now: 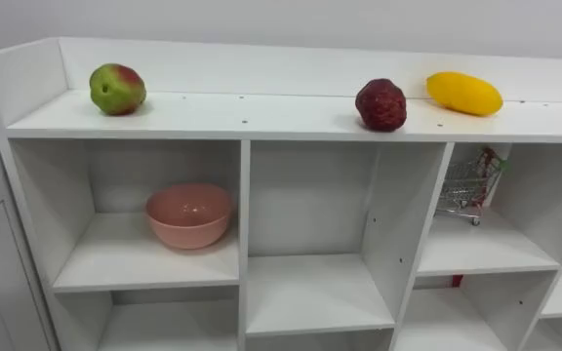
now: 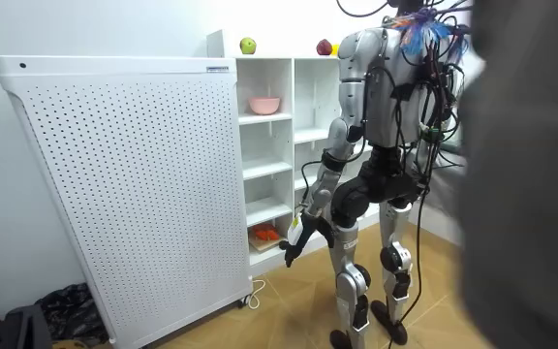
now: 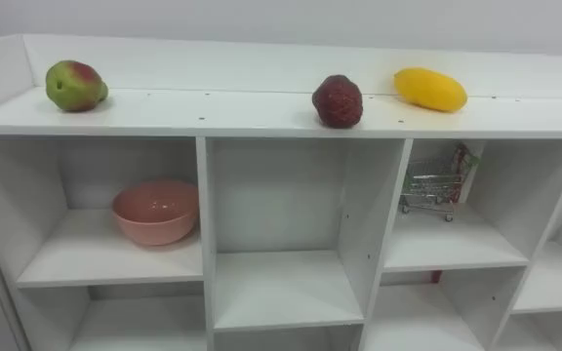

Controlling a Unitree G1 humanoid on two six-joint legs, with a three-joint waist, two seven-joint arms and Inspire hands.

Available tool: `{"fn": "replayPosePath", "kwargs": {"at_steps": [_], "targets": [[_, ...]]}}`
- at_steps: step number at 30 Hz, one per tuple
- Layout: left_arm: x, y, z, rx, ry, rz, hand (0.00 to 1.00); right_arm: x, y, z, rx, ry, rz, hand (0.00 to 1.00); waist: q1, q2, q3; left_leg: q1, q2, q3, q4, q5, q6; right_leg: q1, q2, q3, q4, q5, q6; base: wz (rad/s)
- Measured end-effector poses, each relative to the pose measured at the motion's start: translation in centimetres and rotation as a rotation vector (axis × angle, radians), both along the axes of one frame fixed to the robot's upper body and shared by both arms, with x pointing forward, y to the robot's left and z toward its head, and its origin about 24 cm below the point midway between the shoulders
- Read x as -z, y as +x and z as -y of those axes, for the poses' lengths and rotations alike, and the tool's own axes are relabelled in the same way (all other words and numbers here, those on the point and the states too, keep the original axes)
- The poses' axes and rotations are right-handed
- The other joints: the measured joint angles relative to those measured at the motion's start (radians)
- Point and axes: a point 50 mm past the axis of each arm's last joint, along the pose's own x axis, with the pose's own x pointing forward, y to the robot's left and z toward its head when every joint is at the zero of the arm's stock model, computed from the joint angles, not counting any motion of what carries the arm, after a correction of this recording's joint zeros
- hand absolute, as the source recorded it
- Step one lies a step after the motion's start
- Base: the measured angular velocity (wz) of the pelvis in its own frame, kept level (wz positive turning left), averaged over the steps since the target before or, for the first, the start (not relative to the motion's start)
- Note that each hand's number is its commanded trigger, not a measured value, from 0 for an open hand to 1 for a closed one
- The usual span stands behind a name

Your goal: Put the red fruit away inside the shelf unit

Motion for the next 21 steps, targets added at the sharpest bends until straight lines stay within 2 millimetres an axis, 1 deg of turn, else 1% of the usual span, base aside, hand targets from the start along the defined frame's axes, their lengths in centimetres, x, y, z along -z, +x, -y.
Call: {"fn": "replayPosePath", "kwargs": {"at_steps": [5,11,17,19,21], "targets": [[0.0,-0.1,0.0,0.000,-0.001,-0.001,0.00,0.0,0.0,0.2,0.003,-0.009,0.001,0.00,0.000,0.009,0.0005,0.000,0.000,0.000,0.001,0.000,0.000,0.000,0.000,0.000,0.002,0.000,-0.001,0.00],[0.0,0.0,0.0,0.000,-0.001,0.001,0.00,-0.1,0.0,0.4,0.027,-0.022,0.000,0.00,0.000,0.014,0.0019,-0.001,0.000,0.000,0.001,0.000,0.000,-0.001,0.000,0.000,0.002,0.000,-0.001,0.00],[-0.1,0.8,0.0,0.003,-0.020,0.046,0.00,-0.1,0.1,0.5,0.045,-0.025,0.007,0.00,-0.001,0.015,0.0008,-0.001,0.000,0.000,-0.005,0.000,0.000,-0.004,0.001,0.000,0.000,0.000,0.000,0.00],[-0.2,1.3,0.0,0.004,-0.024,0.073,0.00,-0.2,0.5,0.7,0.062,-0.035,0.027,0.00,-0.002,0.013,0.0017,-0.001,0.000,0.001,-0.004,0.000,0.000,-0.006,0.001,0.001,0.001,0.000,0.000,0.00],[-0.3,1.9,-0.1,-0.004,-0.031,0.110,0.00,-0.5,1.5,1.1,0.083,-0.055,0.072,0.00,-0.004,0.013,0.0040,-0.001,0.000,0.003,-0.004,0.000,0.000,-0.006,0.000,0.003,0.002,0.000,0.000,0.00]]}}
